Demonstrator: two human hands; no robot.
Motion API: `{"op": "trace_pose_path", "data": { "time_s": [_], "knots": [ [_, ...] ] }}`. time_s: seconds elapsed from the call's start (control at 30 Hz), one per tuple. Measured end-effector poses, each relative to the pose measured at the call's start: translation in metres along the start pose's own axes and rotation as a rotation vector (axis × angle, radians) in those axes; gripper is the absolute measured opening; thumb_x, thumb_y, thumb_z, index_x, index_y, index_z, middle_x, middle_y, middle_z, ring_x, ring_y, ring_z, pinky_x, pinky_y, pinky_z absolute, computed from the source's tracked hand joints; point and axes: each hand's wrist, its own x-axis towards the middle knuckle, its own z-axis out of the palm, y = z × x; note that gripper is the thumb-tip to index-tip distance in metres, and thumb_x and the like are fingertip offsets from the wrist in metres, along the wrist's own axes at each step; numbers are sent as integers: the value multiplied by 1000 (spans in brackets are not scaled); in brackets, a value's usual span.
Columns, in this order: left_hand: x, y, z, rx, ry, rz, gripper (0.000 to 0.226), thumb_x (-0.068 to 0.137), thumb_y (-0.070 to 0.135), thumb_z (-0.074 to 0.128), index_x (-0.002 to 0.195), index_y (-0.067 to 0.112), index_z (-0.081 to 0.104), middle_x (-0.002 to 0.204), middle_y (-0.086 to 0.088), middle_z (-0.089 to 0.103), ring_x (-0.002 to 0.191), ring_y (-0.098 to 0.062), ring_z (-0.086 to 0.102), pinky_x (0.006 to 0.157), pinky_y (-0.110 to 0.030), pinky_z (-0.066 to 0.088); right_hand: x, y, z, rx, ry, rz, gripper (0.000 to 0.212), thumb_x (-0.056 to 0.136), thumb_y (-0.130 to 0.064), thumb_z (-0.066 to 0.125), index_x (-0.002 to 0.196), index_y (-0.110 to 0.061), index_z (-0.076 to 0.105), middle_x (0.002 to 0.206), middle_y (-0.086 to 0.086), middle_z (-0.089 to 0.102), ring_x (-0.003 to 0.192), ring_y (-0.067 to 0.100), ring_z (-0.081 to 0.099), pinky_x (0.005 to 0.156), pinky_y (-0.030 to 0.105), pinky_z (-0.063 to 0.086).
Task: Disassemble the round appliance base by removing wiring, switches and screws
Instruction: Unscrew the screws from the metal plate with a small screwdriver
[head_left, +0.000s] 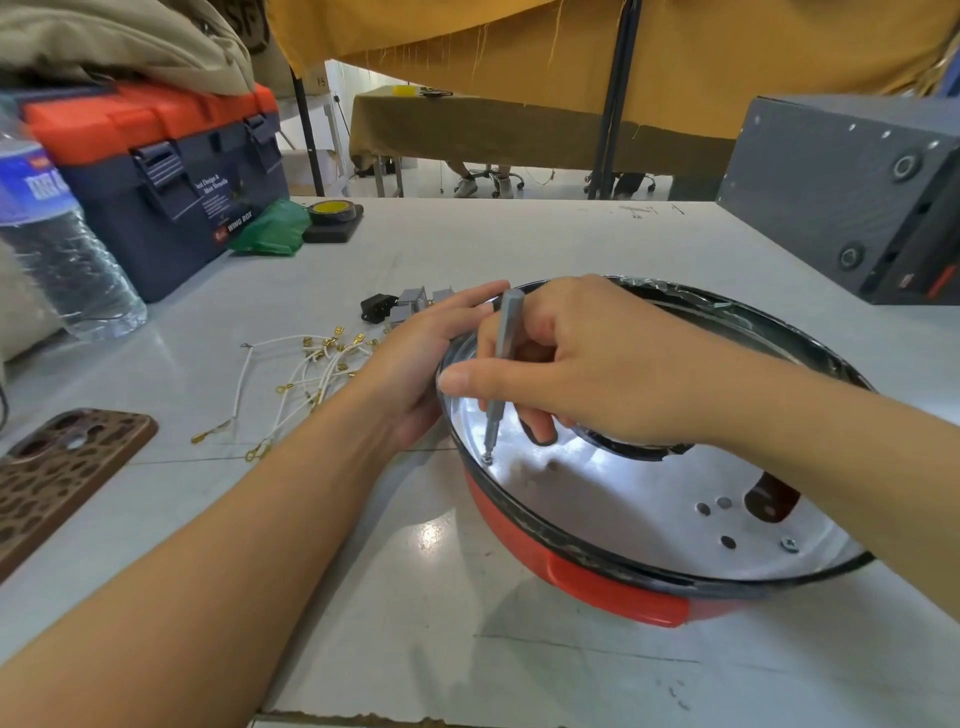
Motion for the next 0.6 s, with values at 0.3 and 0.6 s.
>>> {"op": "trace_pose_path", "data": {
  "time_s": [0.3, 0.6],
  "knots": [
    [-5, 4, 7, 39, 37, 2, 41, 95, 3, 32, 126, -24, 31, 46, 1, 62, 40, -8, 60, 41, -13, 45, 5, -4, -2, -192, -2, 71, 46, 88, -41, 61, 49, -20, 54, 41, -6, 59, 36, 4, 54, 46, 13, 43],
    [-5, 5, 9, 42, 85, -27, 43, 93, -1, 30, 129, -25, 27, 42, 1, 59, 38, -7, 58, 37, -11, 42, 6, -10, -4, -167, -110, 128, 54, 94, -32, 56, 42, -19, 54, 34, -10, 54, 32, 0, 48, 43, 9, 41]
  ]
}}
